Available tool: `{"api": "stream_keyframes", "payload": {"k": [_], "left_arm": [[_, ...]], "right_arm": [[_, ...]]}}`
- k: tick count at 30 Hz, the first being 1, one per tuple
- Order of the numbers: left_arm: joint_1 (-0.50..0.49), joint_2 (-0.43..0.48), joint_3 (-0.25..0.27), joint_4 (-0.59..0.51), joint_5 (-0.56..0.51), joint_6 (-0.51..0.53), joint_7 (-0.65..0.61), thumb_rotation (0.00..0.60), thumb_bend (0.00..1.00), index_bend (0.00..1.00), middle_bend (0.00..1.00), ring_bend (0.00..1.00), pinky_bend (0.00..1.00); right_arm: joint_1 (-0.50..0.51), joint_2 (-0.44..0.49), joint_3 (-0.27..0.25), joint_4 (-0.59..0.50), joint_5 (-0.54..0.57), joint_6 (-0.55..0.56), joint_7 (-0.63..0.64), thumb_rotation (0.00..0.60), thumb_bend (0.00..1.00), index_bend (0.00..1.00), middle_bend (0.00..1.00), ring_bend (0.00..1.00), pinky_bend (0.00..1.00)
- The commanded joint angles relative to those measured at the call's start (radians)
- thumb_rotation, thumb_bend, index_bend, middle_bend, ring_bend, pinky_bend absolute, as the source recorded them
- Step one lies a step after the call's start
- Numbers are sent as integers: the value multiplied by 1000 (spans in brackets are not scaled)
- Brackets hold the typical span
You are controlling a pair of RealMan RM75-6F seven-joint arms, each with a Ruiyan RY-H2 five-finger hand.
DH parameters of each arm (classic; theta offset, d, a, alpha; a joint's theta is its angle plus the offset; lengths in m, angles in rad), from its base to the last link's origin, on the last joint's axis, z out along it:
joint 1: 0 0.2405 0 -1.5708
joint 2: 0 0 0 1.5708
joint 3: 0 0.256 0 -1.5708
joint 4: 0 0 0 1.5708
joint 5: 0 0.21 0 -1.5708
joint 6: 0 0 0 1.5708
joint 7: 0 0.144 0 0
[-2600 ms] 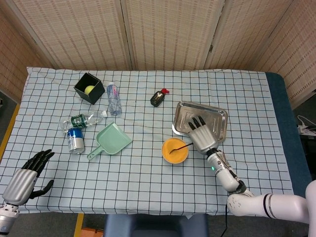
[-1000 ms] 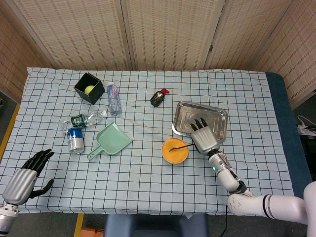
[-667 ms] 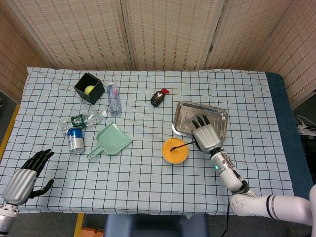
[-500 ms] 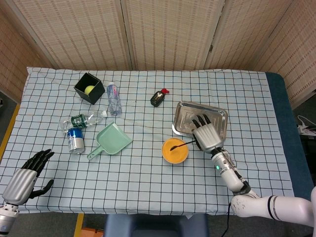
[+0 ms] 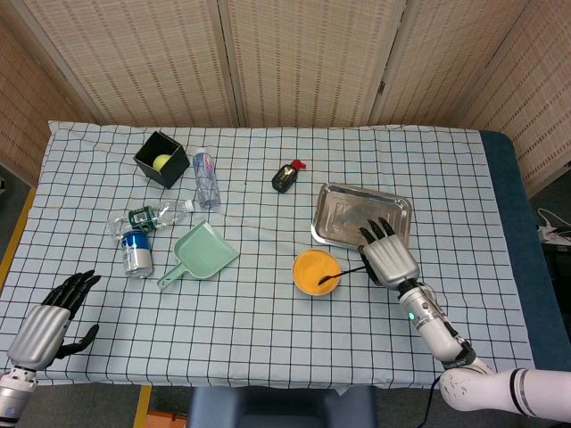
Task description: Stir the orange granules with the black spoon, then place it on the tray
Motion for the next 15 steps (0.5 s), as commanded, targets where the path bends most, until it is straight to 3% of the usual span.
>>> {"api": "stream_keyframes", "payload": {"k": [1, 15], "left_arm": [[0, 0, 0, -1, 0, -1, 1, 600, 387, 0, 0, 0, 169], [2, 7, -1, 3, -2, 5, -18, 600, 386, 0, 0, 0, 169]], "right_arm": [[-4, -7, -9, 7, -7, -2, -8, 600, 925, 1000, 149, 0, 0], [-2, -126, -7, 121, -45, 28, -76, 600, 926, 1000, 149, 0, 0]]}}
